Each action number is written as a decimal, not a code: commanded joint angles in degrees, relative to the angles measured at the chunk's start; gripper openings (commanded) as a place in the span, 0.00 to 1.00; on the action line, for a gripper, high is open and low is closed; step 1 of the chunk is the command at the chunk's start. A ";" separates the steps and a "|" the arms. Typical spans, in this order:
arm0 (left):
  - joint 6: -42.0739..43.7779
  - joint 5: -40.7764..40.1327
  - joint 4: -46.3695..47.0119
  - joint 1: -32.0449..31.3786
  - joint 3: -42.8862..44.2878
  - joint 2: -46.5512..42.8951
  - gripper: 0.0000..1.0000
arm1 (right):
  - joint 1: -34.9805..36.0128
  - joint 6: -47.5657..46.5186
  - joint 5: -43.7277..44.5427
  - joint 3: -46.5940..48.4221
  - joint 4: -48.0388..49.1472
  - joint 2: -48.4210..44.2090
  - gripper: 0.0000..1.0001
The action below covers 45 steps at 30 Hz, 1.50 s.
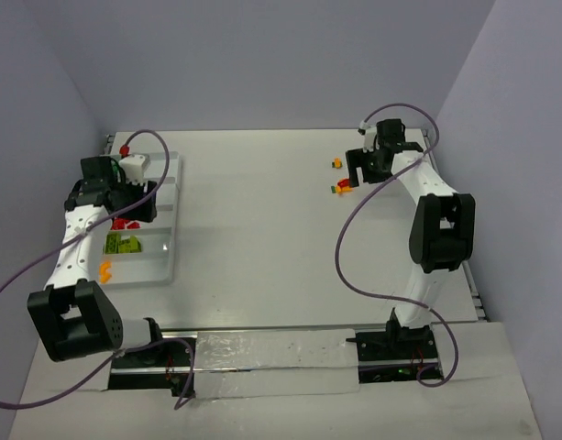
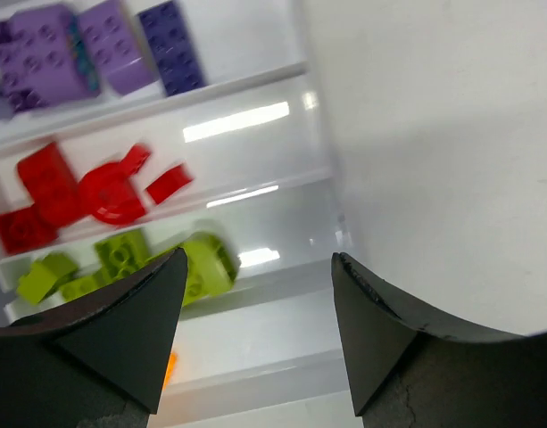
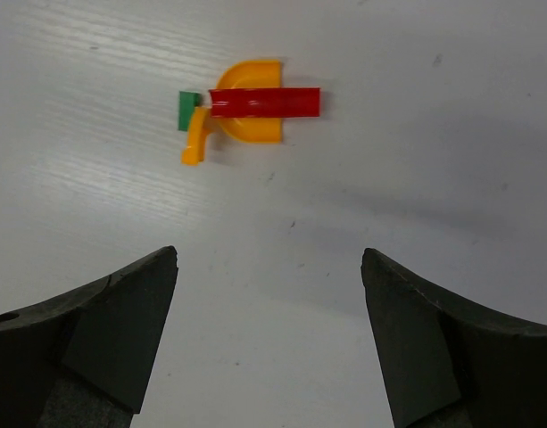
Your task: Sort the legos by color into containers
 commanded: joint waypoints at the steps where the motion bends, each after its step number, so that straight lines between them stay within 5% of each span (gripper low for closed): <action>1: -7.75 3.28 3.45 -2.81 4.21 2.76 0.75 | -0.11 1.23 0.87 6.53 -2.41 4.05 0.90; 17: -12.08 4.66 7.22 -5.76 5.21 7.30 0.74 | 0.41 9.95 -2.66 22.45 -1.68 17.78 0.85; 22: -13.19 5.29 7.31 -5.76 5.68 8.17 0.74 | 1.64 12.39 -1.24 30.24 -0.14 23.38 0.62; 26: -13.67 5.65 7.40 -5.76 5.98 8.65 0.74 | 3.22 13.26 0.22 34.19 0.79 26.70 0.54; 35: -14.31 6.00 7.58 -5.82 6.44 9.41 0.73 | 5.05 13.29 5.25 45.73 -3.20 34.02 0.55; 45: -13.65 5.40 7.14 -5.85 6.91 10.34 0.73 | 5.07 10.76 7.83 46.11 -4.78 36.23 0.53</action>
